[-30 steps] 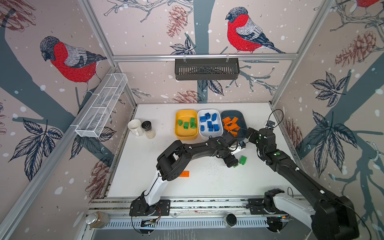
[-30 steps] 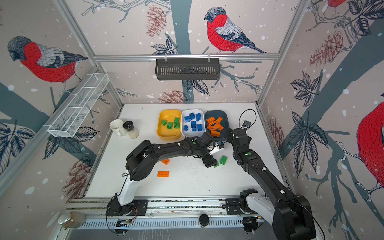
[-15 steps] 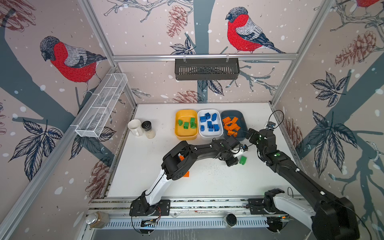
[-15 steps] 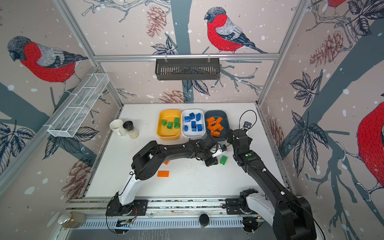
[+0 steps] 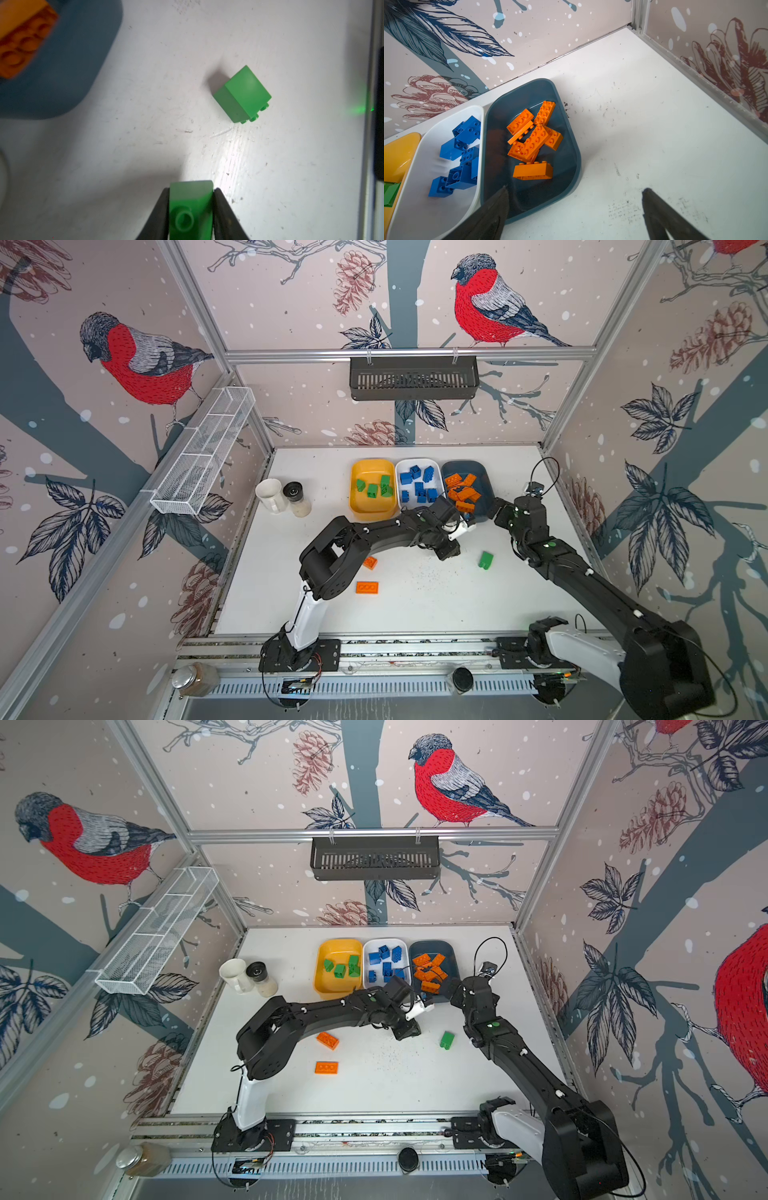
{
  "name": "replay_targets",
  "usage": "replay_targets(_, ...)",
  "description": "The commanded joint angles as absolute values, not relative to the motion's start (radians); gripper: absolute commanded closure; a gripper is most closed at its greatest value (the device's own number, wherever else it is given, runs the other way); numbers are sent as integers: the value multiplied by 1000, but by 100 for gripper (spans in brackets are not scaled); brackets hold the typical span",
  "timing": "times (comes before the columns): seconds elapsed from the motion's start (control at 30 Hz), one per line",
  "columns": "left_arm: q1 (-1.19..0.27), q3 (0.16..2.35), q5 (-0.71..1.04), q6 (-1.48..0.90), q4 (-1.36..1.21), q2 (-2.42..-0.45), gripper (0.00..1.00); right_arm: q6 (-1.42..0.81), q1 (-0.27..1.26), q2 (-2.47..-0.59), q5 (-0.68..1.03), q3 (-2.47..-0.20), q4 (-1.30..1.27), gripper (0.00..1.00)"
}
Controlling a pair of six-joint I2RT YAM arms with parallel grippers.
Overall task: Sort the legos into containers by color
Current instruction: 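Drop the green brick in the yellow tray while the right gripper lowers to another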
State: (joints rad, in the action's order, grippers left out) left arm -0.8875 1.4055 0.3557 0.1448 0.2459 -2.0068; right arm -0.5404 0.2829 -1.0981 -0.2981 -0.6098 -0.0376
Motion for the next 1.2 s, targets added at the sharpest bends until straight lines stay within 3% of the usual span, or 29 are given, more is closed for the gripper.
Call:
replay_targets(0.0, -828, 1348, 433, 62, 112, -1923, 74, -515, 294, -1127, -260, -632, -51, 1)
replay_targets(0.17, -665, 1251, 397, -57, -9, -1805, 74, -529, 311, -1169, -262, -649, -9, 1)
replay_targets(0.3, -542, 1208, 249, -135, -65, -1761, 74, -554, 331, -1184, -262, -637, 34, 1)
replay_targets(0.47, -441, 1265, 63, -261, -29, -1812, 74, -631, 356, -1175, -294, -597, 106, 1)
replay_targets(0.73, -364, 1375, 0, -423, 62, -1933, 71, -706, 387, -1141, -267, -528, 199, 0)
replay_targets(0.87, -350, 1397, 30, -444, 87, -1955, 59, -720, 416, -1158, -238, -517, 247, 2)
replay_targets(0.97, -350, 1386, 34, -452, 79, -1936, 35, -742, 450, -1180, -247, -523, 281, 5)
replay_targets(1.17, -351, 1338, 43, -451, 30, -1876, 11, -784, 483, -1211, -247, -523, 305, 18)
